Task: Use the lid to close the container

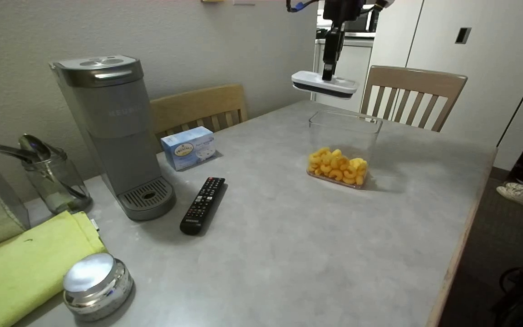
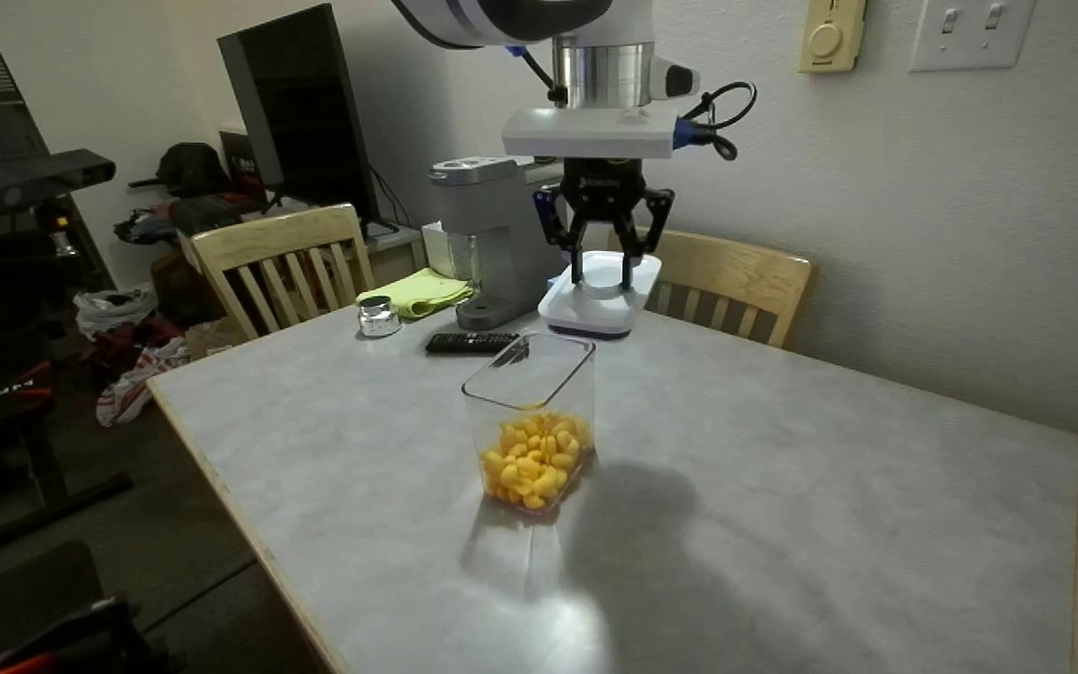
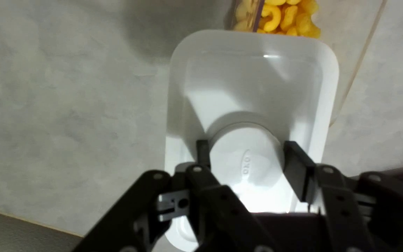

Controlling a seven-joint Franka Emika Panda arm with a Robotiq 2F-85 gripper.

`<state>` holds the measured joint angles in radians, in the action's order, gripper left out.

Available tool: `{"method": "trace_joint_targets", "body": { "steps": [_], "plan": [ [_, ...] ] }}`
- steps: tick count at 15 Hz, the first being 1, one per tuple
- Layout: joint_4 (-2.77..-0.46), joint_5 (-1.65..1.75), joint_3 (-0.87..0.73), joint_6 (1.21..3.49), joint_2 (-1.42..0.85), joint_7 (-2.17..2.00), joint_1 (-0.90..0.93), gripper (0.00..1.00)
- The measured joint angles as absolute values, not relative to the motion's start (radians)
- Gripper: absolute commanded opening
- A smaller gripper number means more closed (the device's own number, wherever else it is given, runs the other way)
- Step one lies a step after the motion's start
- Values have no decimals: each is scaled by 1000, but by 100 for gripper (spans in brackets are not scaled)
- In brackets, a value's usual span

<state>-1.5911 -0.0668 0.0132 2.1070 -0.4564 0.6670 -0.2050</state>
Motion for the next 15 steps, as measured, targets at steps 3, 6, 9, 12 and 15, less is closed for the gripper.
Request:
{"method": "trace_joint_targets", "body": {
  "steps": [3,6,9,12,15],
  "plan": [
    [-1633,-76,16,2109,-425,667,-201,29],
    [-1679,-89,17,2115,-392,667,-199,29],
    [-1721,-120,19,2118,-359,678,-198,29],
    [-1757,-152,19,2121,-328,701,-199,29],
    [-1789,-166,18,2122,-302,714,-199,29]
  ]
}}
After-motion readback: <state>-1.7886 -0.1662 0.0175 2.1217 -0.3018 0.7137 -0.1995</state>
